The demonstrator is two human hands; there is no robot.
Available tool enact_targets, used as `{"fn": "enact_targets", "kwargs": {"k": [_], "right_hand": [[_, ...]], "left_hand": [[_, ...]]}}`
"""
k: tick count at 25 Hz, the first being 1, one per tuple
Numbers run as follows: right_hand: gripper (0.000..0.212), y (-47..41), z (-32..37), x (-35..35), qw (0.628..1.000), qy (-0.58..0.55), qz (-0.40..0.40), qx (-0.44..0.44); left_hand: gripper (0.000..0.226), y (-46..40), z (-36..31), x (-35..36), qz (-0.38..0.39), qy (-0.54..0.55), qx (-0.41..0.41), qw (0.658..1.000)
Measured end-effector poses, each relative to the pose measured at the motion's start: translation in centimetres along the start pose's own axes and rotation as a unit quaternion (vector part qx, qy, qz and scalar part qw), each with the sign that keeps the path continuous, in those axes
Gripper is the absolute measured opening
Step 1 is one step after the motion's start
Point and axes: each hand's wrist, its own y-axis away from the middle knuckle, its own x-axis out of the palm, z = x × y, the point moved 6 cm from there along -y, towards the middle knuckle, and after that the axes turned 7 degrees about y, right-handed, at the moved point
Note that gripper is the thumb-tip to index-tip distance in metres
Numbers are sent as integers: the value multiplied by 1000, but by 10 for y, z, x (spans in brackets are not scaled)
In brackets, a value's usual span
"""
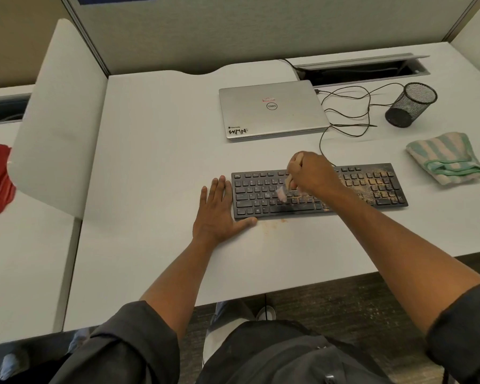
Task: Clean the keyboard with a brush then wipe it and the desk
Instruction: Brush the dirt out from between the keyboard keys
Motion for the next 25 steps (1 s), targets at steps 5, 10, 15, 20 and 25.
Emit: {"fn": "enact_targets", "kwargs": {"k": [5, 10, 15, 20, 25], "right_hand": [[18, 4, 5, 4, 994, -108, 14, -15], [28, 6, 3, 8, 996, -53, 75, 10], [27, 7, 5, 6, 992, -116, 38, 11], [29, 12, 4, 9, 984, -147, 93, 27], [26, 23, 2, 26, 987, -147, 71, -1]], "left_hand": [[126, 0, 0, 0, 4, 0, -1, 1000], [127, 0, 0, 1, 6, -1, -1, 1000], [126, -1, -1, 1, 4, -5, 0, 1000], [126, -1, 0, 1, 4, -9, -1, 1000], [126, 0, 0, 1, 4, -7, 0, 1000]]}}
